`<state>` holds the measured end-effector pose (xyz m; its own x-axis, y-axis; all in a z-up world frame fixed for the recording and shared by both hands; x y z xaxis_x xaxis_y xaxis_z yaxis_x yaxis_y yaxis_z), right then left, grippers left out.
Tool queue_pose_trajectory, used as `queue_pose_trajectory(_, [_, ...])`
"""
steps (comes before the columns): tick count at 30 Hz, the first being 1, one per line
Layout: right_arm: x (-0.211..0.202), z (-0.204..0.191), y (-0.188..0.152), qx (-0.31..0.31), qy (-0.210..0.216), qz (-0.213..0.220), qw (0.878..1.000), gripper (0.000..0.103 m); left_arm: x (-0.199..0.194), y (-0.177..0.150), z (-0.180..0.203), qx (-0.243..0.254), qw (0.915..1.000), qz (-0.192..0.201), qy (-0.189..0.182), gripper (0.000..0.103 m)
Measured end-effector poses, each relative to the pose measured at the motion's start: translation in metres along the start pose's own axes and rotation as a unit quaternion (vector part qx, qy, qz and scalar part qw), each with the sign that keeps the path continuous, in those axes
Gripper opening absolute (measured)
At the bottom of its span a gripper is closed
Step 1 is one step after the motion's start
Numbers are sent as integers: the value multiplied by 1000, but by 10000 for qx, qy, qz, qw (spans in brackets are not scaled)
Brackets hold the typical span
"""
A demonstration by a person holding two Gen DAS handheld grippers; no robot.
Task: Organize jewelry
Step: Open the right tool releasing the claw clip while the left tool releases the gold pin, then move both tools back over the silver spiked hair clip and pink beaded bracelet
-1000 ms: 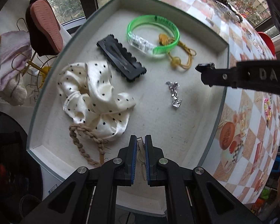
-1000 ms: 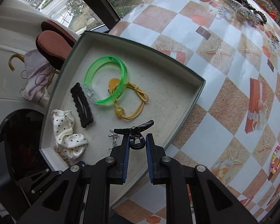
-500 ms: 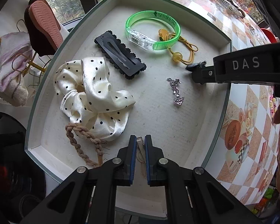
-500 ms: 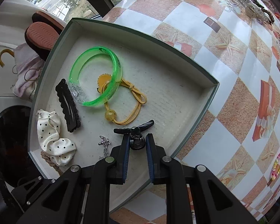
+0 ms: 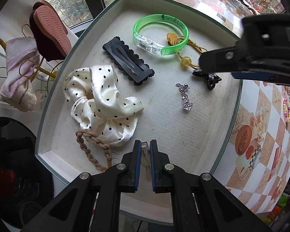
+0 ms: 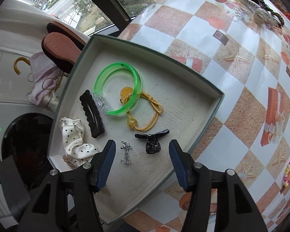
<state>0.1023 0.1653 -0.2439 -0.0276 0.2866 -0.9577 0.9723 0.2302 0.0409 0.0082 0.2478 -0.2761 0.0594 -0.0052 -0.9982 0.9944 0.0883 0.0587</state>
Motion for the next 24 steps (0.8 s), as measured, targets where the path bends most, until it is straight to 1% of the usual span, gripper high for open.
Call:
queue_pose_trajectory(5, [-15, 9, -6, 144, 78, 96, 9998, 62, -4, 0, 4, 104, 9999, -18, 75, 12])
queue_pose_trajectory(6, [-18, 11, -7, 169, 93, 121, 9997, 65, -4, 0, 5, 106, 9999, -23, 69, 12])
queue_pose_trajectory(7, [-20, 15, -10, 182, 103, 135, 9997, 66, -5, -1, 5, 108, 9999, -30, 74, 12])
queue_pose_trajectory(14, [-41, 39, -17, 438, 180, 274, 9985, 67, -11, -1, 13, 246, 9996, -55, 144, 12])
queue_pose_trajectory(15, [-45, 44, -19, 474, 180, 304, 9983, 67, -12, -1, 14, 269, 9995, -57, 165, 14])
queue_pose_trajectory(16, [-48, 49, -20, 511, 178, 333, 9980, 73, -13, -1, 15, 282, 9994, -59, 181, 45])
queue_pose_trajectory(17, [-52, 54, -21, 547, 182, 366, 9977, 77, -15, -1, 17, 275, 9994, -56, 206, 95])
queue_pose_trajectory(18, [-55, 58, -21, 582, 188, 404, 9973, 79, -18, 0, 16, 254, 9993, 6, 275, 103])
queue_pose_trajectory(19, [-58, 62, -22, 620, 187, 425, 9970, 79, -24, 2, 17, 264, 9990, 132, 337, 103])
queue_pose_trajectory(21, [-62, 72, -24, 717, 186, 468, 9962, 79, -28, 3, 21, 337, 9988, 137, 319, 103])
queue_pose_trajectory(23, [-67, 85, -26, 827, 169, 503, 9952, 80, -31, 5, 25, 385, 9984, 154, 383, 103])
queue_pose_trajectory(24, [-69, 93, -28, 895, 149, 513, 9945, 83, -33, 6, 27, 417, 9981, 168, 416, 103])
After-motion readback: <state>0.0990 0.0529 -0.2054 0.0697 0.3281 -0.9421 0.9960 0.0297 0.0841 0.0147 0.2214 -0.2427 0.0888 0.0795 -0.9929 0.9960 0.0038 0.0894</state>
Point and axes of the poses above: each gripper's, at about its wrist camera, not at the fingertips, and x roughly the way its jaws point, z to its right, y to its top, the point moved 8 cm from there along x, roughly the way its jaws point, and after that the axes turned 2 degrees about x, right-handed, at the moved point
